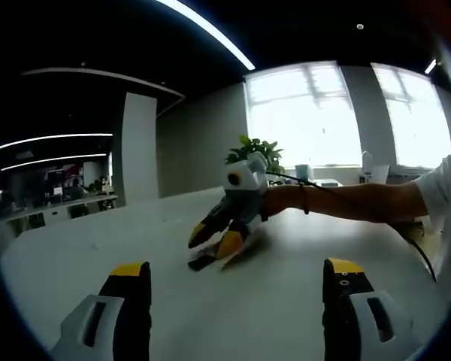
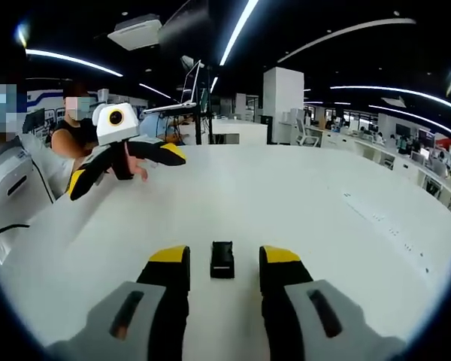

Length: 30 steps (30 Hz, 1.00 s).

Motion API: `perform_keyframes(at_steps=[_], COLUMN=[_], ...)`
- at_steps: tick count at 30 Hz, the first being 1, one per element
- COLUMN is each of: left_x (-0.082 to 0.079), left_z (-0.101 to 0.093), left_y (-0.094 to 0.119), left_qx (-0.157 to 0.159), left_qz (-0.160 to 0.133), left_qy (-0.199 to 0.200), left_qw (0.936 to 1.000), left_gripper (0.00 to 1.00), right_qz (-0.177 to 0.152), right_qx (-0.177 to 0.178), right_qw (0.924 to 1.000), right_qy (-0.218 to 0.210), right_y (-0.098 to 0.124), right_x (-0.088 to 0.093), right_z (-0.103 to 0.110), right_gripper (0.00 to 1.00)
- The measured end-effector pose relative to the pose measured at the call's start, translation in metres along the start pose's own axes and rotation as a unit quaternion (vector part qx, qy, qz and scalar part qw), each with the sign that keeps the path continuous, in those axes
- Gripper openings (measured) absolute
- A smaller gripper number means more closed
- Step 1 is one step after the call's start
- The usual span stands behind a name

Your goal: Snap the two parts of the plastic buckle together until the buckle closes and remains connected.

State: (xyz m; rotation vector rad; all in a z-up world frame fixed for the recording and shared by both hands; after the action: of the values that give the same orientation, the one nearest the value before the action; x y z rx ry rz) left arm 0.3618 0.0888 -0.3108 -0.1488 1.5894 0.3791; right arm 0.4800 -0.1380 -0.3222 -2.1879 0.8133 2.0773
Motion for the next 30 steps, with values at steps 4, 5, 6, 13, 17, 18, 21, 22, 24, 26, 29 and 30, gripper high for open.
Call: perform_keyframes(at_steps=[4, 5, 6, 13, 17, 18, 21, 22, 24, 26, 29, 30], left_x=[-0.0003, -0.0005, -0.0006, -0.0011, -0.0010, -0.0013, -0.0012, -0.0010, -0.0011, -0.0014, -0.0015, -0.0015], left_z=[0.0001, 0.0001, 0.0000, 0.0001, 0.0007, 0.0006, 0.0008, 0.0010, 0.0007, 0.0003, 0.0002, 0.0003], left_y=[0.0003, 0.0003, 0.0003, 0.0002, 0.0002, 0.0004, 0.0005, 0.0005, 0.0004, 0.0002, 0.0001, 0.0003], left_qx=[0.000, 0.000, 0.001, 0.001, 0.001, 0.001, 0.000, 0.000, 0.000, 0.001, 0.000, -0.002], left_qz=[0.000, -0.001, -0.001, -0.002, 0.000, -0.001, -0.001, -0.001, -0.001, -0.002, -0.002, -0.002], left_qy=[0.000, 0.000, 0.000, 0.000, -0.002, -0.001, -0.001, -0.001, -0.001, -0.001, -0.002, -0.002], left_qw=[1.0000, 1.0000, 1.0000, 1.0000, 1.0000, 1.0000, 1.0000, 1.0000, 1.0000, 1.0000, 1.0000, 1.0000], left_gripper=[0.96, 0.96, 0.96, 0.96, 0.96, 0.96, 0.96, 0.96, 0.96, 0.96, 0.96, 0.96], right_qz=[-0.013, -0.014, -0.017, -0.021, -0.029, -0.031, -0.027, -0.026, -0.026, -0.023, -0.025, -0.024], right_qx=[0.006, 0.013, 0.020, 0.034, 0.044, 0.046, 0.043, 0.042, 0.043, 0.043, 0.042, 0.042], right_qw=[0.9999, 0.9998, 0.9996, 0.9992, 0.9984, 0.9984, 0.9986, 0.9987, 0.9986, 0.9987, 0.9987, 0.9987], right_qy=[-0.003, -0.001, 0.000, -0.004, -0.019, -0.009, -0.016, -0.015, -0.014, -0.015, -0.018, -0.016], right_y=[0.0004, 0.0003, 0.0008, 0.0010, -0.0014, -0.0017, -0.0036, -0.0042, -0.0050, -0.0055, -0.0064, -0.0064], right_x=[-0.0021, -0.0024, -0.0025, -0.0020, -0.0024, -0.0019, -0.0005, -0.0001, 0.0005, 0.0010, 0.0008, 0.0004], right_z=[-0.0004, -0.0009, -0.0010, -0.0016, -0.0024, -0.0022, -0.0010, -0.0008, -0.0010, -0.0011, -0.0010, -0.0006], right_gripper=[0.59, 0.64, 0.71, 0.87, 1.00, 1.00, 1.00, 1.00, 1.00, 1.00, 1.00, 1.00])
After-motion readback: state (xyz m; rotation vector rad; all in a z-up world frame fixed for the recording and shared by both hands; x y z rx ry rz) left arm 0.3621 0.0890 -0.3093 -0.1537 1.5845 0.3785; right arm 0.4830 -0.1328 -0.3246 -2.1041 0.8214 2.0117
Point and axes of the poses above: the point that each gripper's makers call its tool centre point, and the gripper's own axes: y roughly backward along the fingers, z roughly to its left, x roughly out of its underside, the point moved 9 cm from there along y, roughly backward along the fingers, and after that the axes turned 10 degrees about x, right-handed, at the moved point
